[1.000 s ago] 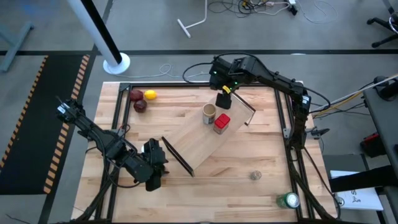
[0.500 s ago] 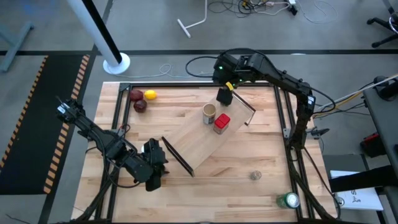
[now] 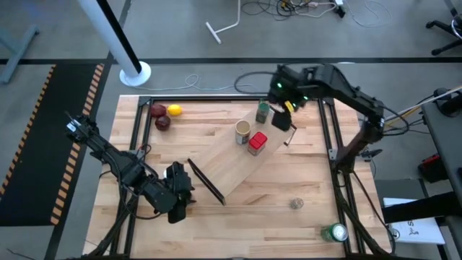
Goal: Shelf spices
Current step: Put the brown seasoning bottle on the shelf
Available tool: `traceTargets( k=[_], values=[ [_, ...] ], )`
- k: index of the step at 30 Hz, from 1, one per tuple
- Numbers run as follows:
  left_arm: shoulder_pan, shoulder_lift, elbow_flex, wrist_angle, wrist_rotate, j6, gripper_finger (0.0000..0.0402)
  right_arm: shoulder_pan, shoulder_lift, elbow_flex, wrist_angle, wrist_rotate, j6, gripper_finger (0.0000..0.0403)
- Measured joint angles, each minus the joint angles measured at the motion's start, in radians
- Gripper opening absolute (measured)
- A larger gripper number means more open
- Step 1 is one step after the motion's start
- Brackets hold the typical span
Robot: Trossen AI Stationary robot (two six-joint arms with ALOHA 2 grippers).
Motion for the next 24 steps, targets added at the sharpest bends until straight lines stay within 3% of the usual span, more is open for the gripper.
traceTargets(
  k=[9,14,20,24],
  values=[
    [-0.011,0.064,-0.004,0.010,-0.002,0.014,0.0197,0.255,-0.205,-0.359,0.030,-0.009,0.193,0.0226],
    [-0.008,0.103,-0.005,0.042,-0.002,0.074,0.0197,0.464,-0.291,-0.606,0.204,-0.008,0.316,0.0226],
    [-0.005,0.109,-0.003,0.117,-0.004,0.146,0.0197,0.707,-0.309,-0.806,0.435,-0.001,0.501,0.0237],
    [-0.004,0.109,0.017,0.122,-0.019,0.166,0.0197,0.819,-0.269,-0.876,0.474,0.018,0.656,0.0235]
  ],
)
